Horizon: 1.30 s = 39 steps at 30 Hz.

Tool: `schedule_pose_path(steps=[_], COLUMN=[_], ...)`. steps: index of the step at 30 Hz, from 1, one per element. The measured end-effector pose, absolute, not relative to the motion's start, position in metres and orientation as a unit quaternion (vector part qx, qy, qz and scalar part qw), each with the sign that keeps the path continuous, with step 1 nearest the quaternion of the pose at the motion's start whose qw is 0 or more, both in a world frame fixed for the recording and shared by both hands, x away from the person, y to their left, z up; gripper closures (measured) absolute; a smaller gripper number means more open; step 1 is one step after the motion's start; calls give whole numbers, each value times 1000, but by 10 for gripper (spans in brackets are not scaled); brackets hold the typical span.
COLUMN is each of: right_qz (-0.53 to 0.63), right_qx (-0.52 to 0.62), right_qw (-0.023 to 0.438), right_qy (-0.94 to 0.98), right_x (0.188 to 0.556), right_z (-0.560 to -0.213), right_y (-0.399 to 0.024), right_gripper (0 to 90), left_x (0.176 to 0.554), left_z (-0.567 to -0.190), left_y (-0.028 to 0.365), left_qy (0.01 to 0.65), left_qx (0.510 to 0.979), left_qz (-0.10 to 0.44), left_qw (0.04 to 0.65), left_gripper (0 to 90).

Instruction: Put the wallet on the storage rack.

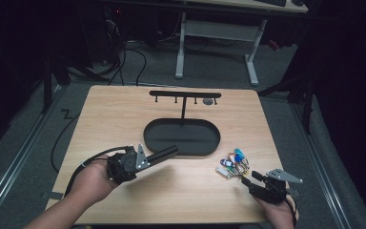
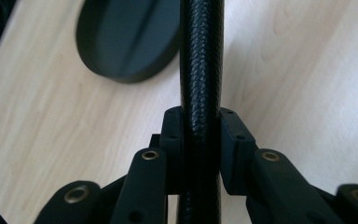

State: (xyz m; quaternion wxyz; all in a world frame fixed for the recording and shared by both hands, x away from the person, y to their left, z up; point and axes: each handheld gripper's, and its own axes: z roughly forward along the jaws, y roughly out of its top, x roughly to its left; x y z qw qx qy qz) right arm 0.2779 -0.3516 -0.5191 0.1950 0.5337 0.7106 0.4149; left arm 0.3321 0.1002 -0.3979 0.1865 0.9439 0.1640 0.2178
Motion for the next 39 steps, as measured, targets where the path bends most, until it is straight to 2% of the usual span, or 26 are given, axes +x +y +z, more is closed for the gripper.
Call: schedule_pose_path(steps=[6, 9, 16, 34, 39], right_qz=[412, 415, 417, 419, 420], right_qx=[535, 538, 544, 544, 544], right_qw=[198, 204, 210, 215, 213], right_qy=[710, 705, 697, 695, 695], right_x=[269, 263, 254, 249, 250], right_z=[-520, -519, -519, -517, -518], right_y=[-357, -363, -372, -374, -375], right_gripper=[435, 436, 436, 438, 438], left_x=[339, 342, 354, 391, 404], left_z=[-391, -389, -398, -417, -421], left_y=[91, 80, 54, 4, -9], left_qy=[143, 110, 62, -14, -25], left_qx=[936, 932, 929, 905, 906], left_qz=[257, 295, 331, 403, 402], left_qw=[194, 181, 156, 132, 129], left_gripper=[744, 744, 743, 741, 742])
